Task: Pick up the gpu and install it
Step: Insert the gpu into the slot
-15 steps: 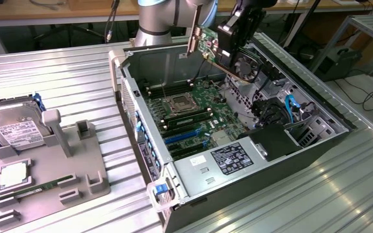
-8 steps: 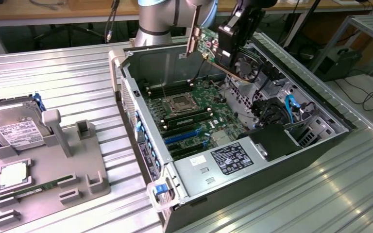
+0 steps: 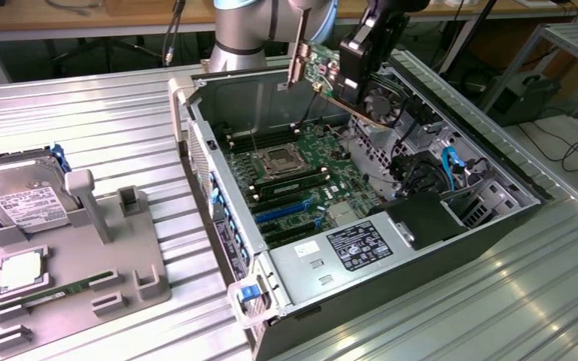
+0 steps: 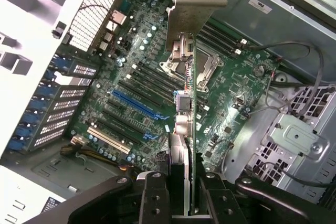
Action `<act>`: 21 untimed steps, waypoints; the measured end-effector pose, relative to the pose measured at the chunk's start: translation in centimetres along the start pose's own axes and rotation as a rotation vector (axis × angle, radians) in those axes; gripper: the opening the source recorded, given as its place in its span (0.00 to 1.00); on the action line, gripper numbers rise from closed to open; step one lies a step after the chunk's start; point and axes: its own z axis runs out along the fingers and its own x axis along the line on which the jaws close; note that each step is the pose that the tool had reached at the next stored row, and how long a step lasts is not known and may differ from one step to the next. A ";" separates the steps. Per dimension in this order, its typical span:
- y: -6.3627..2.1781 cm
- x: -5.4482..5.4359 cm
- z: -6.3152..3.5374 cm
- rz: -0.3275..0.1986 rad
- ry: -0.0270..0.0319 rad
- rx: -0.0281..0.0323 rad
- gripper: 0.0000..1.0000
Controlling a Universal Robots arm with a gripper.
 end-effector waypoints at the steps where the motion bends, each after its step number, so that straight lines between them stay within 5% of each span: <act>1: 0.00 0.0 0.00 -0.003 0.0000 -0.0001 0.27; 21: 0.00 0.0 0.03 -0.131 0.0020 -0.0011 0.27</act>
